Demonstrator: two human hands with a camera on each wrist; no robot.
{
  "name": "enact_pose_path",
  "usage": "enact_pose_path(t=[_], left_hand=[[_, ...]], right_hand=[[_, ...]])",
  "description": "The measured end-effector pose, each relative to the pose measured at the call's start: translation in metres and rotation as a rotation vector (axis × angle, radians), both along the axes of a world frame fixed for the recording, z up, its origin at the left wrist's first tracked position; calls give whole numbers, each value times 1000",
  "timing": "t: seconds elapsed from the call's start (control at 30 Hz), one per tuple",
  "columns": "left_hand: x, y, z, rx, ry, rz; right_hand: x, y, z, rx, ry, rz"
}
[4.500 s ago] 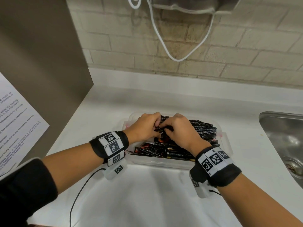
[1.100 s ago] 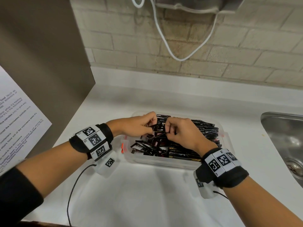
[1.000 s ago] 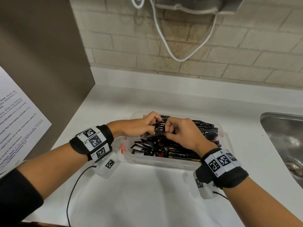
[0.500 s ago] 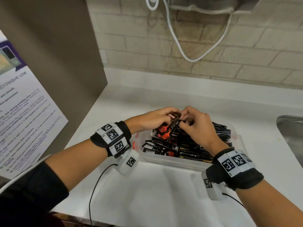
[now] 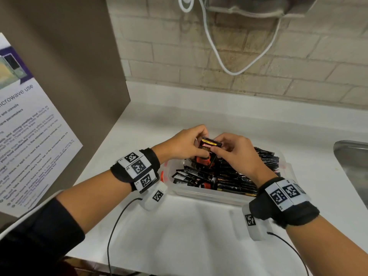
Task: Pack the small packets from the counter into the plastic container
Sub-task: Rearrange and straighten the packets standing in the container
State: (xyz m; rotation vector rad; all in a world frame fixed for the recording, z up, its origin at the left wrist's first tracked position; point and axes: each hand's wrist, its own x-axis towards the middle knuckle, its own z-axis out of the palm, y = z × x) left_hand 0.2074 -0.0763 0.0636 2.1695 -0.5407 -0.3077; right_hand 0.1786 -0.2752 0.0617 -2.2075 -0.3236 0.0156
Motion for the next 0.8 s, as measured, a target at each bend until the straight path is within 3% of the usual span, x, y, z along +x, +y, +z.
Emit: enact_pose_path(t=[0.1,0.27,0.43,0.57,0.7,0.8], left_hand=[[1,4,2,84,68,-37],[6,10,-2,522,30,-181],[3,7,-18,671,19,-314],[1,5,-29,687,-17,-346],[6,11,-21,504,23,-329],[14,11,-15,520,-184,-229]], right_hand=[[0,-3,-4,-20,6,-18],[-2,-4,-5,-44,10,-19],[-3,-2,-4,-121,-32,-4],[-2,-3,-7,-297,3,100],[-2,-3,-10,-391,8,142],[-1,-3,-9,-444,3,163]])
